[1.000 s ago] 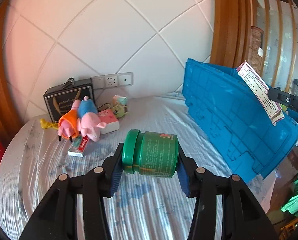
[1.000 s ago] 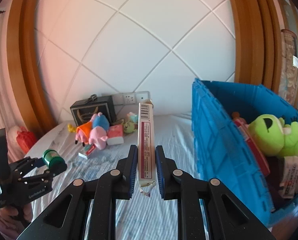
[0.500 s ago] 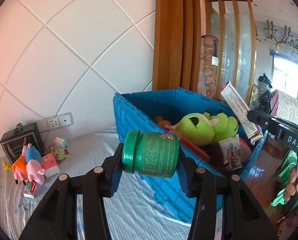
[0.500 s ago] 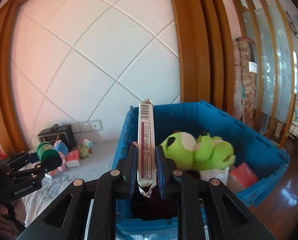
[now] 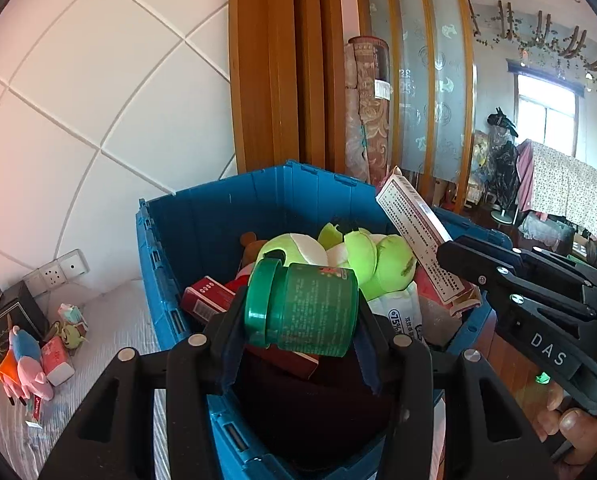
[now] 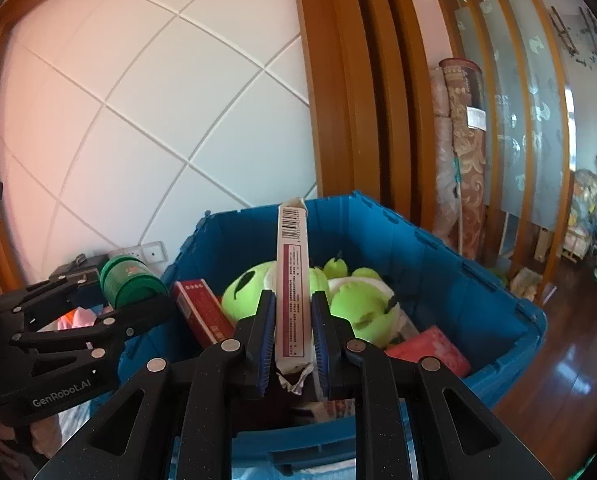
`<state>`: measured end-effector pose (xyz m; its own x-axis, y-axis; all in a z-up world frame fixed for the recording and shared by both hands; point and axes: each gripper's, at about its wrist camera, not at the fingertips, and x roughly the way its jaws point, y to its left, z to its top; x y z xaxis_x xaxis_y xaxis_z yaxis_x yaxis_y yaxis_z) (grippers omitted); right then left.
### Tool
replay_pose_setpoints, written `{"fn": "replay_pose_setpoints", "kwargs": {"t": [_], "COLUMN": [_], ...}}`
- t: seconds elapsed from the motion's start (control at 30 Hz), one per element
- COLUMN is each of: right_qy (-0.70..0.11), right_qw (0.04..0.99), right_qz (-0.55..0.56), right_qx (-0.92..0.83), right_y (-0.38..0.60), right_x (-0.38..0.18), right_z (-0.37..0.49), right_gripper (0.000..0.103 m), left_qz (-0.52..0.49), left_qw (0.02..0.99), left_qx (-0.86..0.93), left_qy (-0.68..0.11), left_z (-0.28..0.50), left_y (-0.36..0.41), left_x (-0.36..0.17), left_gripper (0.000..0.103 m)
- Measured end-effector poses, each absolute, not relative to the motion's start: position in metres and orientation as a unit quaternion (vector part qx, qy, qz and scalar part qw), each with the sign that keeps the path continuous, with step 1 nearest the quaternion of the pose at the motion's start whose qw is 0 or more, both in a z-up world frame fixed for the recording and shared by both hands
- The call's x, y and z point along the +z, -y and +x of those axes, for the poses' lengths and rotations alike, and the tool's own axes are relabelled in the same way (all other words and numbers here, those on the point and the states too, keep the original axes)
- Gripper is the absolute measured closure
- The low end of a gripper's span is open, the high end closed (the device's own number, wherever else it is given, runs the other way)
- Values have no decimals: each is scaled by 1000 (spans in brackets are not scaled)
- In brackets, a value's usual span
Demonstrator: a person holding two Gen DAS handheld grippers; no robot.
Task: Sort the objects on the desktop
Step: 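Carry the green jar and toothpaste box over the blue crate with both tools, then drop the green jar and toothpaste box into the crate, opening both tools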
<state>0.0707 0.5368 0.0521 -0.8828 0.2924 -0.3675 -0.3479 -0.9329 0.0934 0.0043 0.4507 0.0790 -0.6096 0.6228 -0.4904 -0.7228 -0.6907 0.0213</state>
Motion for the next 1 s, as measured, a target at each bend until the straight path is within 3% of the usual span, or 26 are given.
{"fn": "replay_pose_setpoints", "kwargs": {"t": [0.73, 0.93, 0.97, 1.0], "right_qy": [-52, -59, -61, -65], "right_qw": [189, 198, 199, 199], "right_qz": [-247, -259, -261, -262], "right_qx": [949, 944, 943, 942], "right_y": [-563, -568, -568, -569], "right_x": [16, 12, 11, 11], "right_z": [39, 36, 36, 36], "right_gripper": [85, 84, 82, 72], "left_qz": [-273, -259, -256, -254], "left_qw": [363, 358, 358, 359], "left_qx": [882, 888, 888, 889], "left_qy": [-129, -130, -129, -128], "left_z": [-2, -1, 0, 0], "left_y": [-475, -470, -469, -467], "left_x": [62, 64, 65, 66], "left_gripper": [56, 36, 35, 34]}}
